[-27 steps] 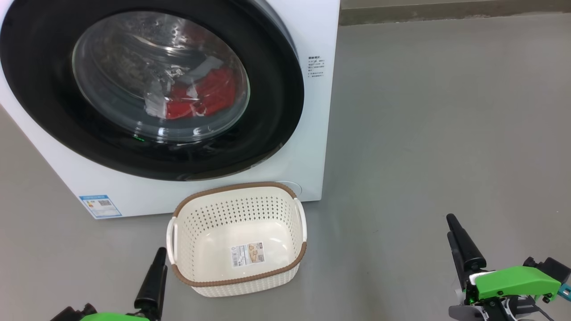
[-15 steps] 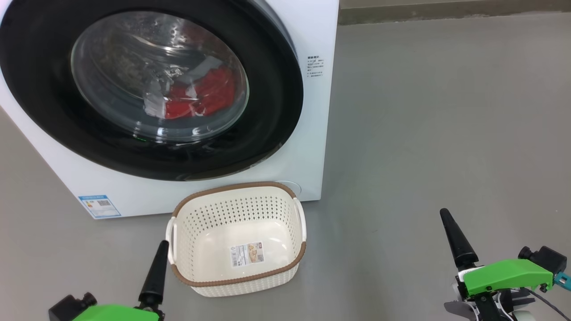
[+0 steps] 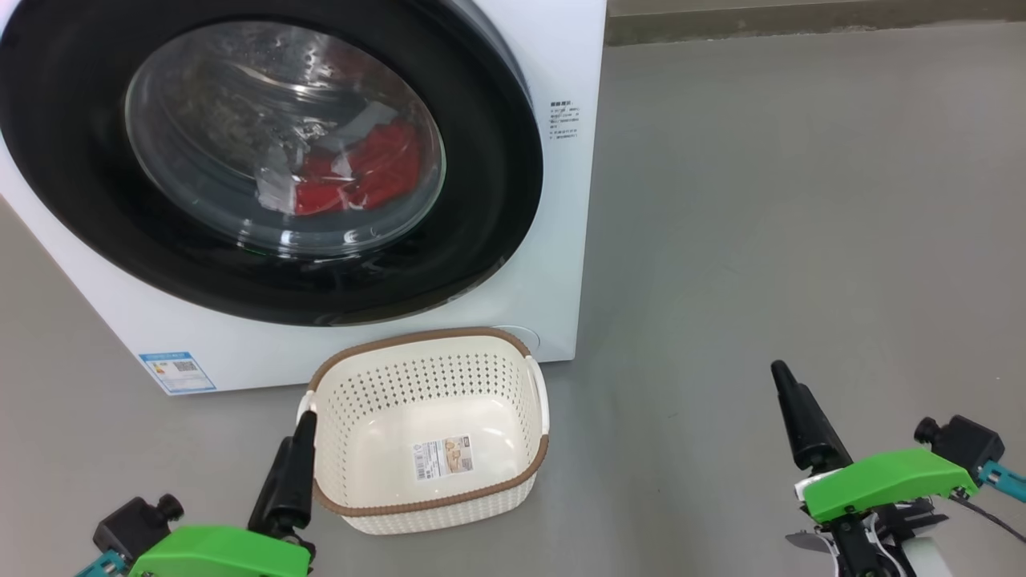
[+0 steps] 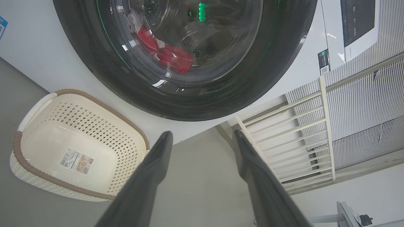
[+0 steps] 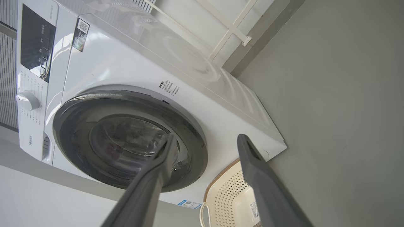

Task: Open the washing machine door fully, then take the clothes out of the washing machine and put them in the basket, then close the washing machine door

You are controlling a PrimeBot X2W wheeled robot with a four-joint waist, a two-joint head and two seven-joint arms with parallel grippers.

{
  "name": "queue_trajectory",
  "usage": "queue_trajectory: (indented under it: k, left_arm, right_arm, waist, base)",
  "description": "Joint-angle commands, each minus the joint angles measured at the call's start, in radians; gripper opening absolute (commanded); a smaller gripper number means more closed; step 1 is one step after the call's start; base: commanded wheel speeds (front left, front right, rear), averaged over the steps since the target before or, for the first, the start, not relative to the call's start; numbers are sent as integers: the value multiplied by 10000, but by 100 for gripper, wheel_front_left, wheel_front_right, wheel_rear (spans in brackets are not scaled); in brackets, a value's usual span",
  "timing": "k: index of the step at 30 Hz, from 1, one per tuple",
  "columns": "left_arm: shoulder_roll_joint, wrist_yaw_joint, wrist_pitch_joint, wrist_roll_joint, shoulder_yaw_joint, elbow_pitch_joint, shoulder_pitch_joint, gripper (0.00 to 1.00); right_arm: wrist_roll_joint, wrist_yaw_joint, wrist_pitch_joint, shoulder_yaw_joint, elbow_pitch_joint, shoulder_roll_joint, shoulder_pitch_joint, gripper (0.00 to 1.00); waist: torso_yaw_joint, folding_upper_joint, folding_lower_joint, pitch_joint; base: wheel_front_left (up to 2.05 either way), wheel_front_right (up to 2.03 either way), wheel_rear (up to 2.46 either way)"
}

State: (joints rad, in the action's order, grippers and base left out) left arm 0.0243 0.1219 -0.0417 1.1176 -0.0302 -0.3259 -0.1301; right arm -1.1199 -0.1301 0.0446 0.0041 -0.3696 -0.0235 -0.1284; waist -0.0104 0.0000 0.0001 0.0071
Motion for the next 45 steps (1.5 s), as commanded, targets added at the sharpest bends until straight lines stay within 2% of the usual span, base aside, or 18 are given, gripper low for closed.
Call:
queue_trajectory:
  k: [1,17,26,45]
  left_arm:
    - [158,-84,-146,-416,100,299,-529,100]
    - [180,-335,-588,-2958,-160,585,-842,100]
    - [193,-618,-853,-4459,-342,517,-1105,100]
    - [221,-846,-1413,-6637,-747,410,-1659,100]
  right_arm:
    - [376,-3,124,151,220,-114,-551,100]
    - [2571,-3,564,409,319,-139,-919,100]
    - [3962,-4,828,369,445,-160,-1133,100]
    - [6088,-5,1386,683,393,-204,-1571,100]
  waist:
    - [0,0,-1,7]
    - [-22,0,-1,102]
    - [-49,0,-1,199]
    - [-13,0,-1,316]
  base:
    - [0,0,0]
    - [0,0,0]
    - [0,0,0]
    - [0,0,0]
